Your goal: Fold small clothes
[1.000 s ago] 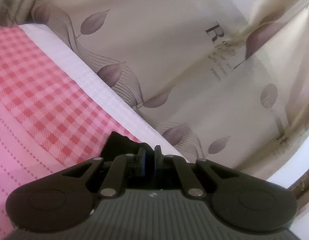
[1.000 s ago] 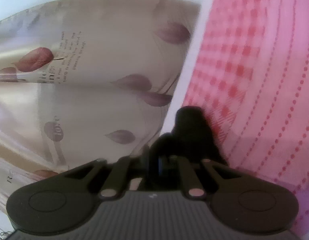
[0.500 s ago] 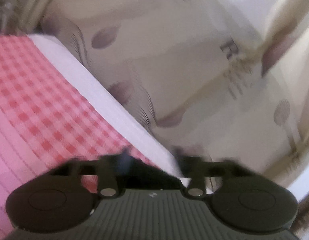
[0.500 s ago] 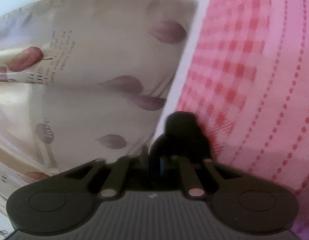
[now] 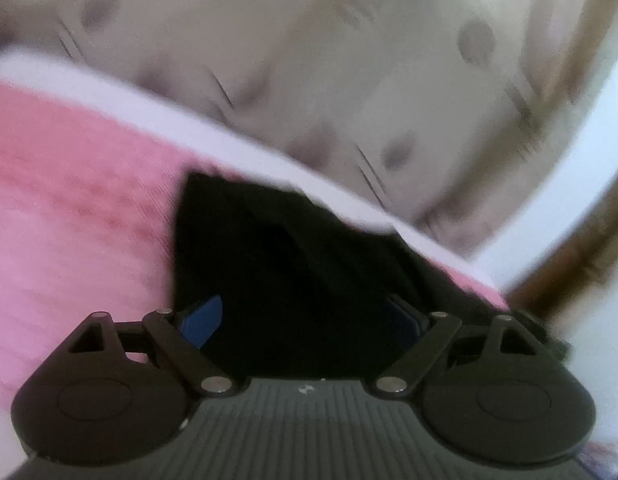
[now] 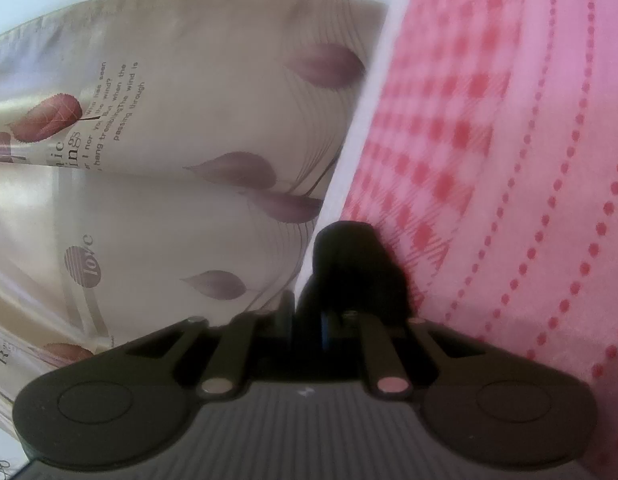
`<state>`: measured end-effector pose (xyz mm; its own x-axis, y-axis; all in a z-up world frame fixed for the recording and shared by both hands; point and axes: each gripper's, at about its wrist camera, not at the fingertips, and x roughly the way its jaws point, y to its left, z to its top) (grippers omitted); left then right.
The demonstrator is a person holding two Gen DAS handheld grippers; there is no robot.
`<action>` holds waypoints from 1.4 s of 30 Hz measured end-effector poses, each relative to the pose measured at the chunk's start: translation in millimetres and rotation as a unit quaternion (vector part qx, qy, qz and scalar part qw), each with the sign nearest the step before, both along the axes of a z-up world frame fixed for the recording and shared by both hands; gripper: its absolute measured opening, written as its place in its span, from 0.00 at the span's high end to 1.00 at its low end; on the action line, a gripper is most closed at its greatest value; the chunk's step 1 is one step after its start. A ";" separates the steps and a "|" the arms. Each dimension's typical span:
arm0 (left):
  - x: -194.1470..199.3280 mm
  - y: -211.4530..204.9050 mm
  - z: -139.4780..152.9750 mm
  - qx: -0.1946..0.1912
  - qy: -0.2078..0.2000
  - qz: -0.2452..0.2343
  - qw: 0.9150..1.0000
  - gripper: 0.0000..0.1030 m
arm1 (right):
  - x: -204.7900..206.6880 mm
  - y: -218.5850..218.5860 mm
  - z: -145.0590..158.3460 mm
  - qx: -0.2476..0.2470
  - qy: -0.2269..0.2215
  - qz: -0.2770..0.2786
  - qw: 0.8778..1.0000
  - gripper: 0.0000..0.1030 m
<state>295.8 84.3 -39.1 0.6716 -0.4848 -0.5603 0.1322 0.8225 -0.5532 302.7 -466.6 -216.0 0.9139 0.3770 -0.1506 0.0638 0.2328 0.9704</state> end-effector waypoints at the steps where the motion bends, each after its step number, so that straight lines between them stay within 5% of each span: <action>1: 0.7 -4.7 -3.6 -0.004 0.008 -0.009 1.000 0.19 | 0.0 0.3 0.5 -0.001 0.000 0.000 1.000 0.88; 6: 29.7 -17.5 -19.1 -0.005 0.027 -0.020 0.999 0.19 | -0.4 1.7 2.4 -0.011 0.000 -0.003 1.000 0.88; 11: 67.3 -19.6 -9.5 0.014 -0.038 0.009 0.999 0.19 | -0.6 0.9 1.7 -0.012 -0.004 -0.002 1.000 0.88; 14: 90.4 -11.1 0.2 0.011 -0.064 0.075 0.995 0.19 | -2.0 0.2 0.8 -0.009 -0.007 -0.003 1.000 0.88; 18: 92.4 20.0 9.7 -0.007 -0.093 0.213 0.973 0.15 | -6.0 -2.1 -2.6 0.005 -0.017 -0.007 1.000 0.82; 21: 71.6 42.3 9.5 -0.056 -0.093 0.252 0.962 0.15 | -9.0 -2.5 -1.6 0.003 -0.024 -0.013 1.000 0.73; 28: 20.8 7.5 -7.5 -0.041 -0.120 0.179 0.976 0.09 | -9.5 -2.9 11.5 -0.022 -0.040 0.000 0.999 0.48; 31: 15.5 -4.6 -27.7 -0.055 -0.111 0.140 0.982 0.08 | -8.5 -9.1 24.0 -0.017 -0.036 0.018 0.999 0.23; 34: 6.9 -8.7 -45.2 -0.045 -0.115 0.157 0.980 0.08 | 0.8 -17.8 39.4 -0.004 -0.028 0.044 0.999 0.05; 36: -0.4 -7.3 -53.5 -0.056 -0.125 0.172 0.976 0.09 | 9.5 -23.4 47.1 0.017 -0.039 0.049 0.998 0.05; 39: -8.8 -8.6 -47.3 -0.029 -0.147 0.192 0.970 0.04 | 2.0 -36.5 62.7 0.033 -0.108 -0.022 0.993 0.05; 42: -8.8 -2.5 -50.4 -0.037 -0.141 0.212 0.966 0.03 | -8.6 -29.5 73.7 -0.002 -0.096 -0.009 0.995 0.05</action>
<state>286.9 81.7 -89.5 0.9396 -0.1640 -0.3005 -0.0545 0.7948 -0.6044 294.2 -496.1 -142.3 0.9328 0.3594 0.0257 -0.1178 0.2369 0.9644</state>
